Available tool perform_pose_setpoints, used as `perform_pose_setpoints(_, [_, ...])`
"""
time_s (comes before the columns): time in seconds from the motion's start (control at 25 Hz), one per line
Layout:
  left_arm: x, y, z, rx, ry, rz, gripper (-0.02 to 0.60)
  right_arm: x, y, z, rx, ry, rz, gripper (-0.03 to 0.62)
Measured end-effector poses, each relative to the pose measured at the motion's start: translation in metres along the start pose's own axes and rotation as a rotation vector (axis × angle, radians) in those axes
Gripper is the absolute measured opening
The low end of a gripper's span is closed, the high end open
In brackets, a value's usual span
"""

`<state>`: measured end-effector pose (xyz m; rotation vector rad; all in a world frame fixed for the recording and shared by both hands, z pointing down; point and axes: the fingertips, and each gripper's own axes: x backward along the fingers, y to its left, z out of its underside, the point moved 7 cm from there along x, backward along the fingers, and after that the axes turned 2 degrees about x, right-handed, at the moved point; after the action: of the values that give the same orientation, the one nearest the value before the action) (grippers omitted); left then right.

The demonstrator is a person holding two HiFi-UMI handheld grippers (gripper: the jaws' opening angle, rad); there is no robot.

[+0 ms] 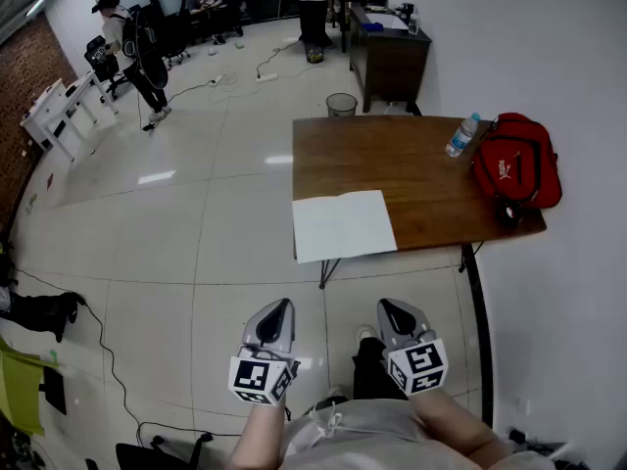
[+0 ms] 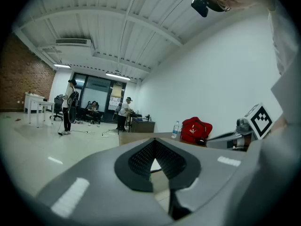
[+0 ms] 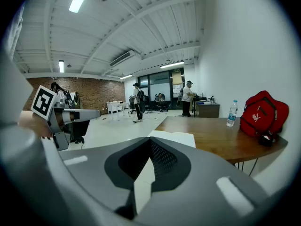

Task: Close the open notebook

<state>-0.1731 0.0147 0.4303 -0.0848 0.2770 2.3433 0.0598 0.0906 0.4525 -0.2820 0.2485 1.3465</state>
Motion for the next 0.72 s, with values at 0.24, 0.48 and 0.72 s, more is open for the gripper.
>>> perform_pose_setpoints(0.24, [-0.069, 0.018, 0.012, 0.047, 0.058, -0.013, 0.005, -0.052, -0.049, -0.012, -0.01, 0.031, -0.023, 0.006])
perform_pose_setpoints(0.48, [-0.136, 0.032, 0.056, 0.246, 0.164, 0.025, 0.014, -0.103, -0.095, -0.006, -0.009, 0.106, -0.085, 0.006])
perform_pose_setpoints(0.72, [-0.162, 0.065, 0.117, 0.504, 0.218, -0.146, 0.104, -0.155, -0.119, 0.007, 0.028, 0.186, -0.192, 0.006])
